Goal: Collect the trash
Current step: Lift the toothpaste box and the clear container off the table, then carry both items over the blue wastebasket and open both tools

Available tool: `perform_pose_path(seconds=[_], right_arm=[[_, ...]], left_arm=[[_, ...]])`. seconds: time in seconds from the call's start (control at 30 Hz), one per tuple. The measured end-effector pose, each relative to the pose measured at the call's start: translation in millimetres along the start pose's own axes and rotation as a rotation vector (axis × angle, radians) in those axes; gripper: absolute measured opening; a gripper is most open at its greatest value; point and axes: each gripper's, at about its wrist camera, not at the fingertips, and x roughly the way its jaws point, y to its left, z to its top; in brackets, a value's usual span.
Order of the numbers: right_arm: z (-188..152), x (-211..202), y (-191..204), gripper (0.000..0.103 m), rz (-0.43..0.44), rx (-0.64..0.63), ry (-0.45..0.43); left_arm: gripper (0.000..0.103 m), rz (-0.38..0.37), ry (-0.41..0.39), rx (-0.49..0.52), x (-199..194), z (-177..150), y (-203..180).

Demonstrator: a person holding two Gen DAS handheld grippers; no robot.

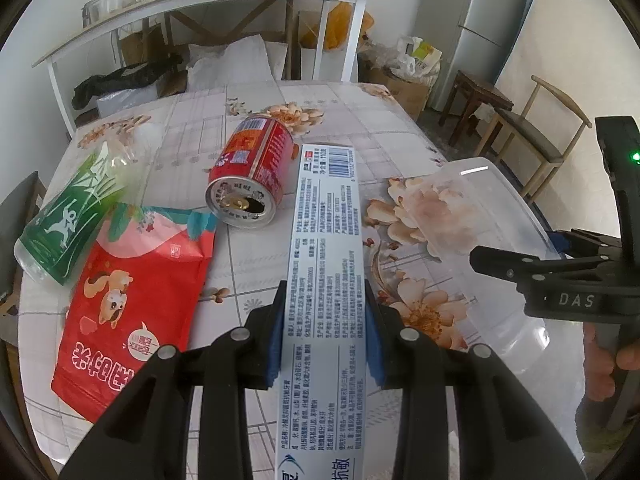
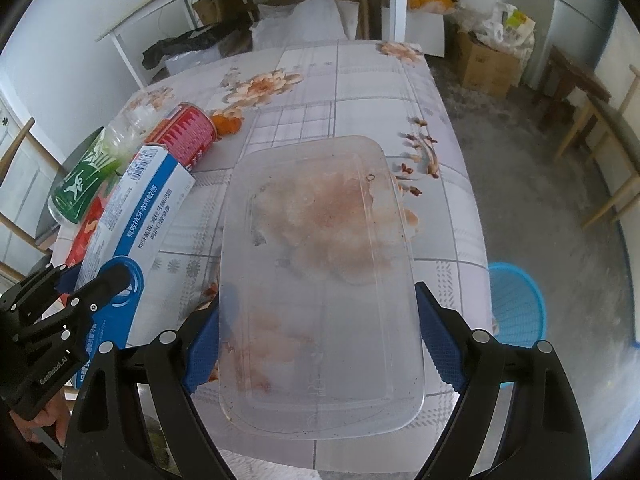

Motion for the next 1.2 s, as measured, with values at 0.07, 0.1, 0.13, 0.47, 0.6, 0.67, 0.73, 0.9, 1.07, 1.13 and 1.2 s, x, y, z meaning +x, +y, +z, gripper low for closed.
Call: perform_pose_path(seconds=[0.07,0.1,0.13,0.47,0.6,0.67,0.73,0.9,1.07,1.13,1.2], right_arm=[[-0.1,-1.2,0.2,0.081,0.002,0.001,-0.003],[-0.1,-1.6,0.4,0.082,0.002,0.001,-0.003],[-0.1,-2.2,0.6,0.081,0.003,0.002,-0.005],[-1.1,-6.8,0.1,0.081,0.011,0.008,-0.020],[-0.7,-10.0,-1.1,0.081,0.016,0.014,-0.029],[-0.8,-12.1,-2.1,0.081,0.020,0.019,-0.036],[-1.0,-14.7,-4.5,0.081,0.027,0.028,-0.043],[-1.9,-21.9,-13.7,0.081,0.046,0.059,-0.060],[-4.4,-31.7,-28.3,0.081,0.068,0.107,-0.085],[-6.4,-39.7,-41.7,0.081,0.079,0.146,-0.103],[-7.8,-47.8,-54.5,0.081,0.079,0.181,-0.122]], left_arm=[[0.033,0.001,-0.005,0.002,-1.5,0.0,-0.8],[0.033,0.001,-0.007,0.002,-2.2,-0.1,-0.8],[0.033,0.001,-0.008,0.003,-3.1,-0.1,-1.1],[0.033,0.002,-0.025,0.011,-9.7,0.9,-5.0],[0.033,-0.002,-0.032,0.010,-13.5,0.4,-6.7],[0.033,-0.007,-0.035,0.011,-15.5,1.0,-7.9],[0.033,-0.014,-0.038,0.013,-17.8,2.4,-9.8],[0.033,-0.037,-0.053,0.022,-24.1,8.3,-18.4],[0.033,-0.065,-0.066,0.048,-29.1,16.6,-31.9],[0.033,-0.086,-0.066,0.059,-29.5,21.2,-37.5],[0.033,-0.115,-0.072,0.075,-31.3,28.2,-45.4]])
